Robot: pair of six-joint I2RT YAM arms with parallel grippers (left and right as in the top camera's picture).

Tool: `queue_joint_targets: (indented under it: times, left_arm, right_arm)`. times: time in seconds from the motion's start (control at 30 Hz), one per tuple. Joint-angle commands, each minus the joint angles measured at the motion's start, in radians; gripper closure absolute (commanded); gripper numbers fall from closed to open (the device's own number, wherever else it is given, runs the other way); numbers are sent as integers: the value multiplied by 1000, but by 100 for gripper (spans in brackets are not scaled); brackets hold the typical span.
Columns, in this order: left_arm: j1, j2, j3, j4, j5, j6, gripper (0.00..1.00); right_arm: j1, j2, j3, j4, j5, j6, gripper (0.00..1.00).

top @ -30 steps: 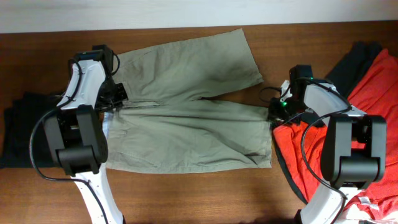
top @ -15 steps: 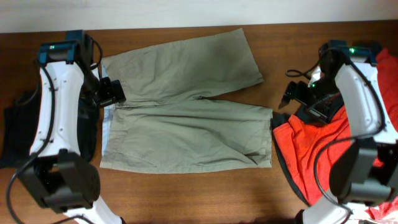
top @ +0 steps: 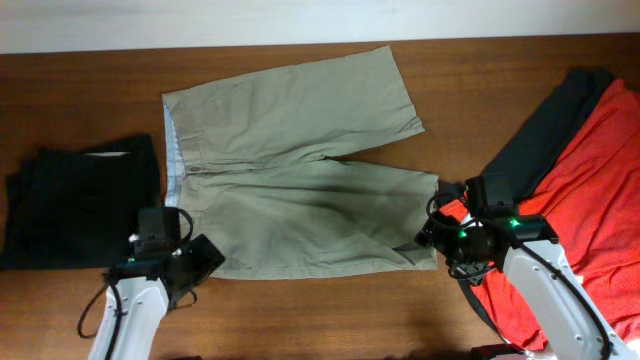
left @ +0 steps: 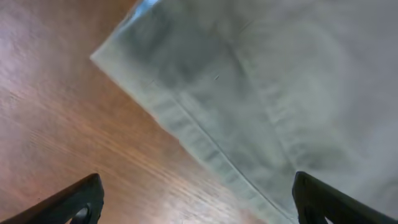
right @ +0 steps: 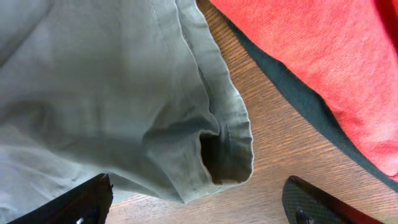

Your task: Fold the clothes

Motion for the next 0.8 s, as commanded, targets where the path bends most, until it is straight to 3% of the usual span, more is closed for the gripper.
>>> queue_joint_targets:
  times: [0.0,0.03,0.13,0.17,0.2,0.27,0.37,0.47,0.53,0.63,0.73,0.77]
  left_arm:
    - [6,4,-108,144,-51,-122,11]
    - [6,4,-129,182,-72,-123,21]
    - [6,4,-212,333,-129,-166,23]
    - [6,4,-235,397,-129,-166,33]
    - [6,4,-237,420,-138,-166,58]
    - [6,4,-237,440,-137,-166,96]
    - [6,3,-219,380,-101,-129,99]
    - [6,3,53,76,-102,73,99]
    - [6,3,151,-10,-102,90,99]
    - [6,4,163,-54,-101,90,99]
    - [6,3,163,-80,-101,90,99]
    - [6,3,163,-84,-101,90,99]
  right_arm:
    - [8,-3,-3,2,5,13,9]
    - [8,-3,-3,2,5,13,9]
    - [8,-3,-3,-2,4,13,9]
    - [8,-3,-3,-10,1,13,9]
    - [8,-3,-3,-18,-3,14,9]
    - [8,-3,-3,-25,-3,14,9]
    - [8,-3,-3,-28,-3,14,9]
    - [8,19,-5,-88,-26,37,9]
    - [8,79,-5,-88,-39,40,9]
    - [8,186,-5,-77,-97,40,11]
    - [8,214,-5,-71,-162,41,19]
    - [8,214,-5,-57,-148,47,28]
